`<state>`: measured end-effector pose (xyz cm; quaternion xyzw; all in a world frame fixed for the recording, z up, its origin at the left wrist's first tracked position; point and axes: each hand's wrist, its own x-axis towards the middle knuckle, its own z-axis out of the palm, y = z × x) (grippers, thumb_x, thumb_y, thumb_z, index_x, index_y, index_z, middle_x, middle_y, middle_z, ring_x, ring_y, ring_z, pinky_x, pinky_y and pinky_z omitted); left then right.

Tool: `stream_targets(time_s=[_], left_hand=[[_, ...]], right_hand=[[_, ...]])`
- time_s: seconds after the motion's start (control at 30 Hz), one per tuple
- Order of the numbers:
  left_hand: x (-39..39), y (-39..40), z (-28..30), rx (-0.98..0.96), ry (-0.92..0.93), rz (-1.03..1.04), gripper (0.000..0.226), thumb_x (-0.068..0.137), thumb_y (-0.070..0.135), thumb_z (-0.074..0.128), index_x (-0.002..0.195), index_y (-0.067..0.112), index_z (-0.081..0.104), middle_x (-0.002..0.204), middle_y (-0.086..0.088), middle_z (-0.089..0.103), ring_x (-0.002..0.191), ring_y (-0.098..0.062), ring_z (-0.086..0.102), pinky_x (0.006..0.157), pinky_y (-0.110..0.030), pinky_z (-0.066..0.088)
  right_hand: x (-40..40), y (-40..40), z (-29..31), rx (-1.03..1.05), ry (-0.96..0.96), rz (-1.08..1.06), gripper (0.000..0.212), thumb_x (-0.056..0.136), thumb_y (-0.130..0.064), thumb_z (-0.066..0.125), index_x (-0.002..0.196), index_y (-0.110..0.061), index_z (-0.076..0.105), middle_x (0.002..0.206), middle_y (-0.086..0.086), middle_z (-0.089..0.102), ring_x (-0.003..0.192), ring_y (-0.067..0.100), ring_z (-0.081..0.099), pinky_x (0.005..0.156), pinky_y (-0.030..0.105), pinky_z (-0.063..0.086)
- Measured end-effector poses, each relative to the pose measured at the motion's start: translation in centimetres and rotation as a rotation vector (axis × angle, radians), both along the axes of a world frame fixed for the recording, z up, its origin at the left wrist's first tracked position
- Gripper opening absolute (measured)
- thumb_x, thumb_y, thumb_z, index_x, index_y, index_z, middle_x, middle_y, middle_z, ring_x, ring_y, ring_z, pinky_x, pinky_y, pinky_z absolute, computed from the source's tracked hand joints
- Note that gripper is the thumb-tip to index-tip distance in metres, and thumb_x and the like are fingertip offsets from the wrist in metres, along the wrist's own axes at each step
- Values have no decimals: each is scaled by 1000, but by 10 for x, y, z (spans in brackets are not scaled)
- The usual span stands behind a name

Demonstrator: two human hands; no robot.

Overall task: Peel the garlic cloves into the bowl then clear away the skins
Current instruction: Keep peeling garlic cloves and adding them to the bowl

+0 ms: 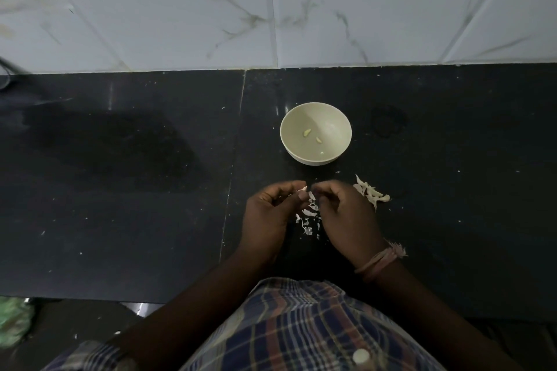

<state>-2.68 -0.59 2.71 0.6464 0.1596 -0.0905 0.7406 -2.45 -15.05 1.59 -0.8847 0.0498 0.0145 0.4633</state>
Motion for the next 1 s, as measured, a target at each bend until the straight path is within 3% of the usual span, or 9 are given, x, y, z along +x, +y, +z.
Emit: stream_targets(time_s=[0.1, 0.2, 0.4, 0.63, 0.77, 0.93, 1.0], left_hand=[[1, 1, -3, 38, -5, 15, 16, 90, 7, 74, 101, 19, 78, 89, -3, 79, 79, -10, 73, 71, -28, 55], [2, 1, -4, 74, -16, 12, 16, 89, 7, 75, 99, 19, 78, 90, -2, 79, 84, -14, 75, 76, -30, 57], [1, 2, -6, 164, -68, -28, 15, 89, 5, 74, 100, 13, 79, 92, 0, 80, 90, -17, 76, 83, -29, 58], [-2, 1, 1, 246, -147, -83, 31, 89, 3, 73, 89, 33, 78, 90, 8, 79, 89, -10, 75, 85, -29, 58], [-4, 0, 4, 216, -132, -111, 24, 89, 3, 73, 94, 25, 80, 92, 9, 79, 90, -9, 75, 82, -21, 56], [-5, 0, -2, 215, -152, -63, 19, 86, 3, 76, 94, 21, 80, 93, 4, 78, 91, -15, 74, 85, -32, 58], [-5, 2, -6, 293, -225, -40, 20, 84, 5, 79, 91, 24, 81, 93, 8, 75, 92, -12, 70, 84, -27, 54]], right_hand=[[-2, 1, 3, 29, -11, -28, 17, 92, -11, 65, 104, -18, 75, 101, -8, 71, 96, 4, 66, 87, 25, 53], [-1, 2, 12, 161, -4, -53, 9, 92, -17, 69, 97, -20, 77, 90, -9, 74, 83, 2, 68, 76, 17, 52], [-2, 7, 16, 297, 45, -102, 10, 93, -16, 69, 89, -19, 78, 74, -5, 75, 67, 11, 71, 68, 29, 57], [-6, 6, 19, 331, 128, -138, 8, 91, -17, 71, 86, -17, 77, 65, -2, 73, 56, 13, 70, 58, 22, 53], [-6, 5, 23, 376, 165, -151, 7, 89, -14, 70, 84, -12, 74, 58, -4, 69, 49, 12, 64, 51, 21, 51], [-8, 8, 23, 481, 199, -159, 11, 94, -11, 65, 87, -7, 71, 56, -4, 65, 47, 12, 59, 48, 22, 48], [-9, 10, 23, 556, 213, -171, 13, 96, -9, 62, 87, -3, 69, 55, -3, 64, 46, 12, 57, 47, 21, 46]])
